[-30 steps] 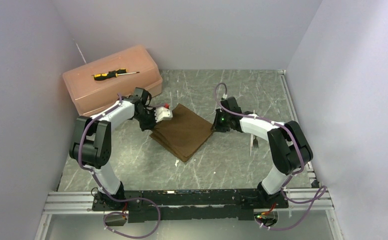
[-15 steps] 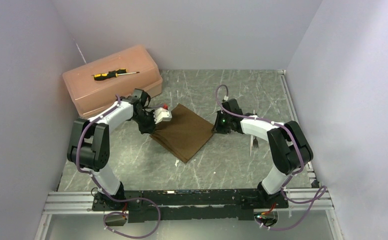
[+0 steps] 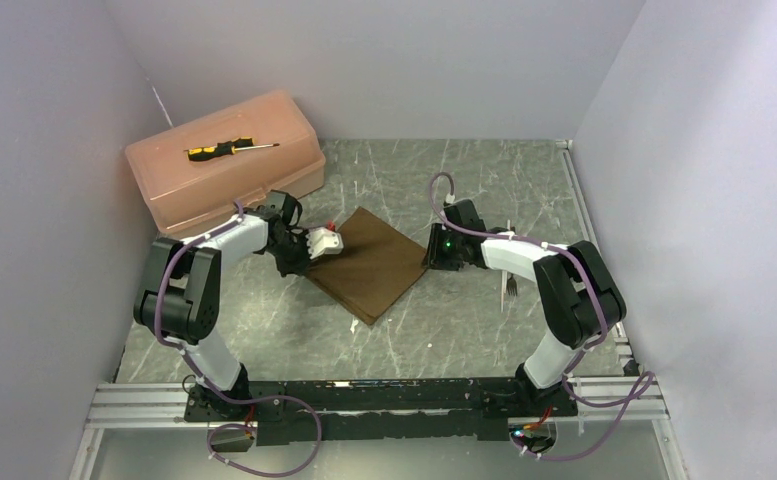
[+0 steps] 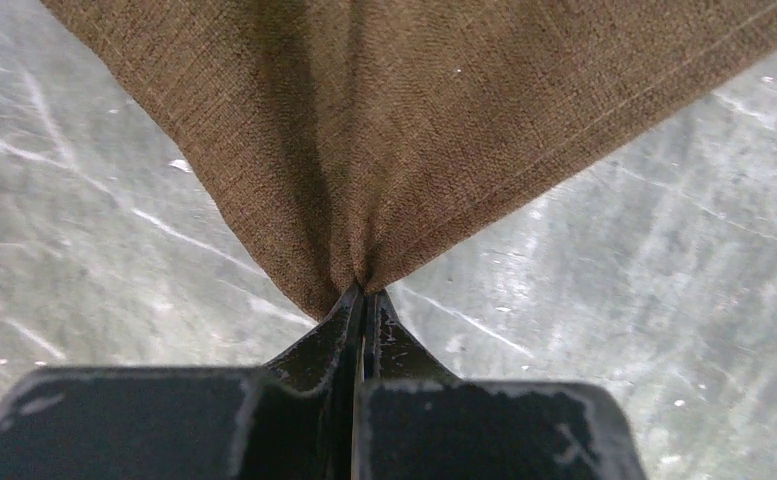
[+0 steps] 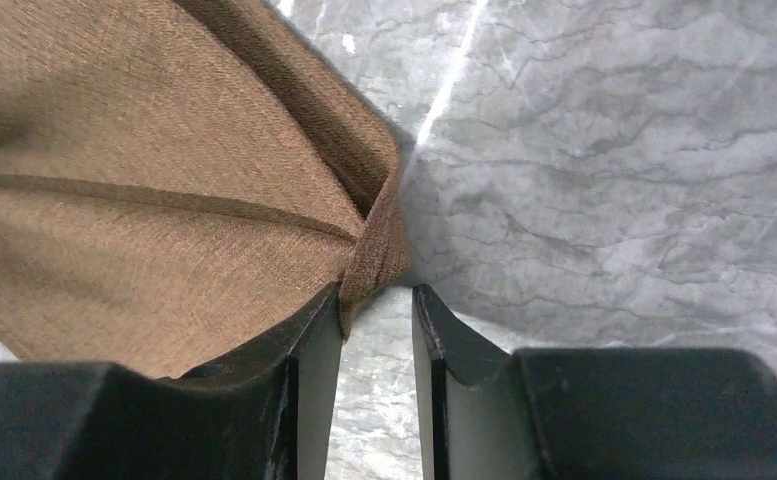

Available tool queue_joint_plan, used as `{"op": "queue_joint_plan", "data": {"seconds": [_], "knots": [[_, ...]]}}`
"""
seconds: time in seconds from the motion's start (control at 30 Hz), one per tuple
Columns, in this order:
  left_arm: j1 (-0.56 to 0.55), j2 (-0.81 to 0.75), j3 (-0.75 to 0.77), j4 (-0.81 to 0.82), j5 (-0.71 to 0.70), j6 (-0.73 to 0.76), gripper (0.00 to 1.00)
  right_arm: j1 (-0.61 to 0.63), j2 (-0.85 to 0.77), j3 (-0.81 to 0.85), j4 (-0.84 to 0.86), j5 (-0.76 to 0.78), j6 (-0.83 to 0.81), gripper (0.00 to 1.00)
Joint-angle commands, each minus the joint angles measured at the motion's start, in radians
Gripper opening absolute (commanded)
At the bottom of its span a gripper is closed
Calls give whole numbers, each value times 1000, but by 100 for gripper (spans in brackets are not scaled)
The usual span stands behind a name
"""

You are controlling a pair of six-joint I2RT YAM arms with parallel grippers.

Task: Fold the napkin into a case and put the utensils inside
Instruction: Smooth out the upper triangle-folded napkin at the center of the board.

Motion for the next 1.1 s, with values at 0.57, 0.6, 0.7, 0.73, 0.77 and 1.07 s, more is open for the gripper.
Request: {"op": "queue_joint_plan", "data": {"seconds": [0.57,0.6,0.7,0.73,0.77,1.07], "knots": [[7,-22,57,-90,-12,55,66,225,-209,89,-173,269,-188,37],[7,-25,57,-99,-10,56,66,265,-202,103,-170,269,-206,36],[7,-34,54,-77,-28,41,64,340,-165,137,-195,313,-228,36],[8,-35,56,-69,-34,31,64,352,-148,144,-209,329,-223,36],[11,-36,61,-67,-36,23,63,358,-144,142,-216,343,-219,36],[78,-33,202,-188,101,-33,59,484,-141,75,-27,191,-341,20]]}}
